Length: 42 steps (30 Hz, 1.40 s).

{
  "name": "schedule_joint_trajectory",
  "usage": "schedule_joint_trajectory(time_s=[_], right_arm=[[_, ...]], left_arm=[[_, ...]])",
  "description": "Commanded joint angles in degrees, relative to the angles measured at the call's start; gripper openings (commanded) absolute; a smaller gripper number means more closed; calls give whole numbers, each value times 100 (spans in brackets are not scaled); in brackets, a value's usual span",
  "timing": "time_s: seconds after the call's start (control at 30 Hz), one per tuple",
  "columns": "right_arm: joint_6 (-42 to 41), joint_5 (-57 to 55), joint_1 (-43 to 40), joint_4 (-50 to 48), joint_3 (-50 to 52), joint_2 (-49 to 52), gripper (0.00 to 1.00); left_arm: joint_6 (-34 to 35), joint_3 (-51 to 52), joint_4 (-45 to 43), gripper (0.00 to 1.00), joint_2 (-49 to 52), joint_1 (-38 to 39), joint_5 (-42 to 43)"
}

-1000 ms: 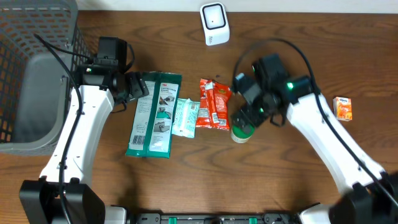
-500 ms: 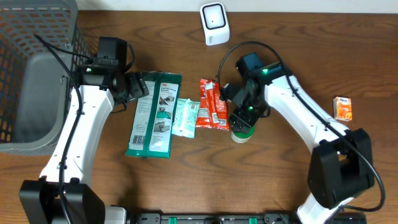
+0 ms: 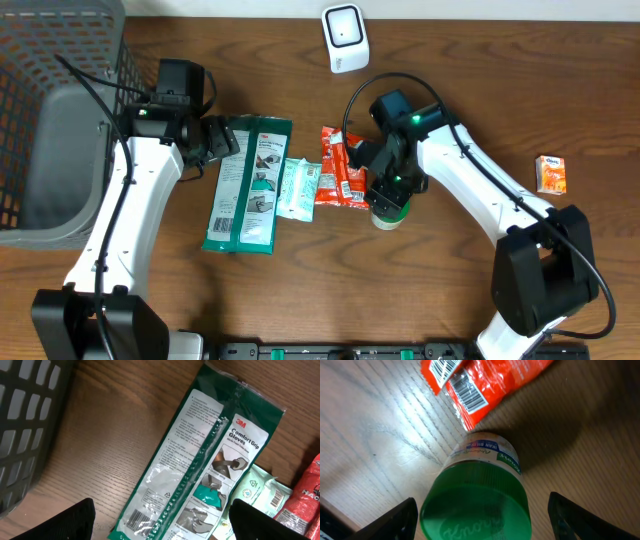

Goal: Scan the item barcode

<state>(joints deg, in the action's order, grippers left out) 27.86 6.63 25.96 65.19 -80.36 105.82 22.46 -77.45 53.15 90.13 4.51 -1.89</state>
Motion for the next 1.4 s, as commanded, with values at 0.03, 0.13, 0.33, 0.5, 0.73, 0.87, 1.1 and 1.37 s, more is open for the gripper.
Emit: schedule_joint_trajectory(time_s=[0.03, 0.13, 0.33, 0.5, 0.73, 0.87, 1.1, 1.37], right_arm=[[-76, -162, 42, -116, 229, 39, 79], [-125, -162, 48, -225, 358, 39, 79], [-387, -407, 83, -398, 398, 37, 60], [-940, -881, 70, -474, 398, 37, 56], [-2352, -1110, -55, -540, 398, 37, 57], [-3919, -1106, -203, -584, 398, 37, 57], [-6610, -798, -299, -586, 398, 37, 64], [-5386, -846, -350, -535, 310, 35, 78]], left_arm=[[-28, -98, 17, 86, -24, -22, -72], [-28, -98, 17, 86, -24, -22, -72], [-28, -98, 17, 86, -24, -22, -72], [-28, -98, 17, 86, -24, -22, -72], [-28, -98, 17, 86, -24, -22, -72], [-28, -98, 17, 86, -24, -22, -72], [-28, -98, 17, 86, -24, -22, -74], [-28, -98, 17, 86, -24, -22, -74]])
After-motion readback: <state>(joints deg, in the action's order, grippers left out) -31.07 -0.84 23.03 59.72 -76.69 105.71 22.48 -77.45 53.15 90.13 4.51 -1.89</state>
